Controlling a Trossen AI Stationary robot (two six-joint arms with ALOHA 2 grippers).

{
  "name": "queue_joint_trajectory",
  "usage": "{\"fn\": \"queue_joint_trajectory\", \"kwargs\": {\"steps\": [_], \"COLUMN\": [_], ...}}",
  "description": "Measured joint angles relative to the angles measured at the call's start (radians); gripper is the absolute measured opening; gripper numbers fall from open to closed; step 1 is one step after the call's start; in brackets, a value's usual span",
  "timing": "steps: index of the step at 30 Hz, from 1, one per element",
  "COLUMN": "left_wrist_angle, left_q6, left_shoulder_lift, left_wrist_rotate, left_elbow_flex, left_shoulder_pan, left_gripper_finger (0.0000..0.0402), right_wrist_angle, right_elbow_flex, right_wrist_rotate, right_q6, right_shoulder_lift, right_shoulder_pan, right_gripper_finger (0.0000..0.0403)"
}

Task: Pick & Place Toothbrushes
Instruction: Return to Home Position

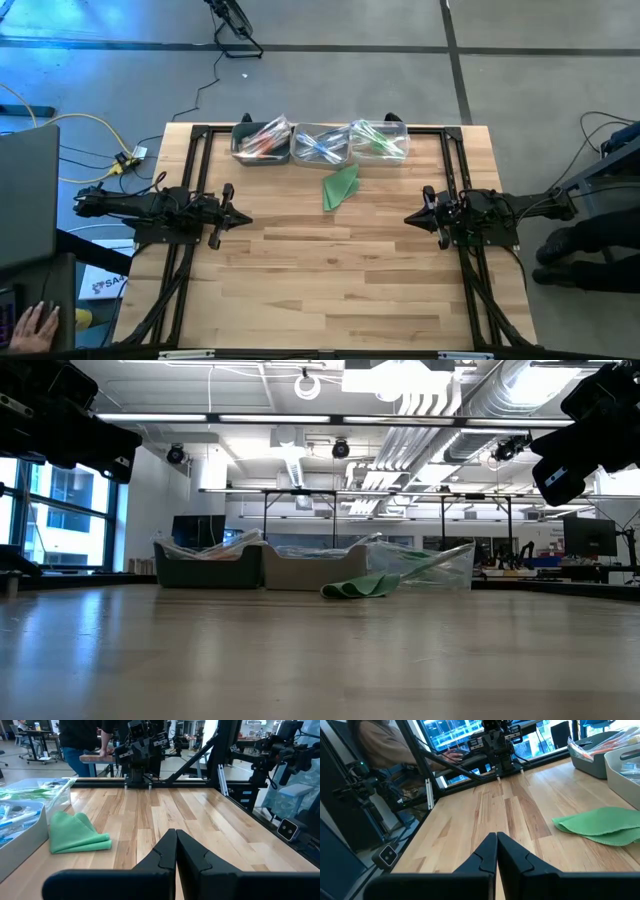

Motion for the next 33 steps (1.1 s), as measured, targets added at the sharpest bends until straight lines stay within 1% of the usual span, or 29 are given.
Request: {"fn": "queue_joint_trajectory", "kwargs": {"steps": [9, 33], "left_wrist_angle": [0.031, 0.034], "left_q6": [0.0, 0.0], "left_shoulder_lift": [0.0, 0.0], "left_wrist_rotate": [0.004, 0.001], "left_elbow_flex": [-0.003, -0.002], "left_shoulder_pan": [0.0, 0.0], "left_gripper_finger": [0.0, 0.0], "right_wrist_angle": [0.0, 0.0], "right_elbow_flex": [0.0, 0.0], "right_wrist_rotate": [0.0, 0.0], "right_q6": [0.0, 0.0], "right_shoulder_lift": [0.0, 0.0], "right_shoulder_pan": [0.0, 0.0], "right_gripper_finger": [0.0003, 0.0003]}}
